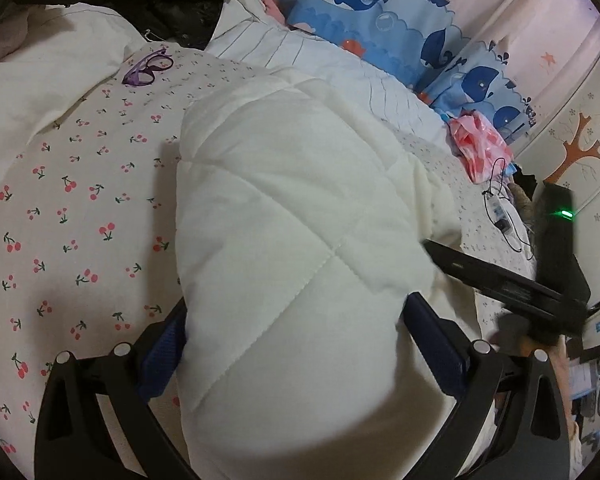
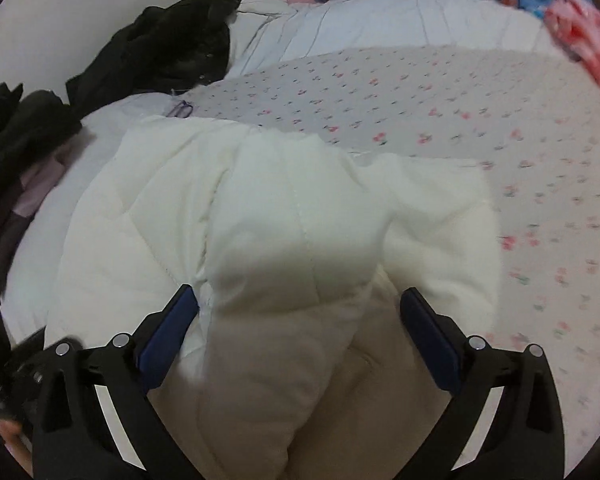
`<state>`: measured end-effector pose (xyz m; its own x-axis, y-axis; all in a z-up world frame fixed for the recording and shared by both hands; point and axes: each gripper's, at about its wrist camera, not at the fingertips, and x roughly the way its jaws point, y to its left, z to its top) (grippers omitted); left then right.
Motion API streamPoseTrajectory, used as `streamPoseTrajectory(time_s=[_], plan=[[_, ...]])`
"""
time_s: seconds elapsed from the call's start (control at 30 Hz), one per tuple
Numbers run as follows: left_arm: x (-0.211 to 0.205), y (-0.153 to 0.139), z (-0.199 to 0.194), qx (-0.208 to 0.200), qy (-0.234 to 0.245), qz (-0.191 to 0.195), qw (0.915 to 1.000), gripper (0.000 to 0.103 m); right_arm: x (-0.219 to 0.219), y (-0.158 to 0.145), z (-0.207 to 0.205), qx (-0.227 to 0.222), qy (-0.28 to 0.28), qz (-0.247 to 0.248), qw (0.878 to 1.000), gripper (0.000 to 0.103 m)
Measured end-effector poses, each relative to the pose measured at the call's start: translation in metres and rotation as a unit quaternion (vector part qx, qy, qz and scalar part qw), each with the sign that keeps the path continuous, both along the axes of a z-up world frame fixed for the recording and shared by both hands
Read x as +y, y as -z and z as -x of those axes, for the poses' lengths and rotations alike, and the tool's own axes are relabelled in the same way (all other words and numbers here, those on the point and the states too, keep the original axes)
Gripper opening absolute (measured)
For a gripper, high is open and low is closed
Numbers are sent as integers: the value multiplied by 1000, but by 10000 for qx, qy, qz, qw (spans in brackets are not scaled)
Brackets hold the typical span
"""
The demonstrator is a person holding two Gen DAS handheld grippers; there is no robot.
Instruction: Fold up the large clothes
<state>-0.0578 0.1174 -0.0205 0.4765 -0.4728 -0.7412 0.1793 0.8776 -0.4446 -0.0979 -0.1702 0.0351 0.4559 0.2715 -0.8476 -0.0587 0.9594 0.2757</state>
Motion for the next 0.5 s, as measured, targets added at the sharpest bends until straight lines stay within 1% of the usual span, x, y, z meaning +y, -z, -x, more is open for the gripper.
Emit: streamPoseTrajectory(time_s=[0.07,0.1,0.13,0.17,0.2,0.27,0.3,0.33,0.4,0.43,0.47,0.5], plan=[[2,0,0,37,-76,77,9999,98,0,-25,34,-378,-291,-281,9985,96],[3,1,-1,55,-90,111,9999,98,2,-27,55,-461,-402,-146,9980,96],[4,2,-1,75,-102,144,9998,98,4,-19,62,-386,-405,61,9984,96],[5,2,-1,94,-115,163,9998,98,4,0,71,-162,-453,222,9986,96],[4,3,-1,116,-112,155,9997,98,-1,14,77,-99,-418,27,9991,96],[-1,3,2,102,-44,105,9999,98,-13,25,80,1,-277,-225,9994,96],[-4,2,5,23,-48,24,10000,98,-15,22,82,64,-187,-221,9996,96],[-4,0,8,-58,-92,-44,9999,98,-16,13,87,59,-92,-142,9998,96],[2,-4,13,-130,-230,44,9996,98,-22,-6,108,-307,-62,-175,9994,96],[6,-6,14,-157,-308,102,9994,98,-25,-11,120,-376,-22,-85,9993,96],[10,-8,17,-199,-397,154,9989,98,-27,-6,129,-313,-6,78,9995,96],[13,-9,17,-234,-455,182,9985,98,-28,7,135,-126,-90,40,9999,96]])
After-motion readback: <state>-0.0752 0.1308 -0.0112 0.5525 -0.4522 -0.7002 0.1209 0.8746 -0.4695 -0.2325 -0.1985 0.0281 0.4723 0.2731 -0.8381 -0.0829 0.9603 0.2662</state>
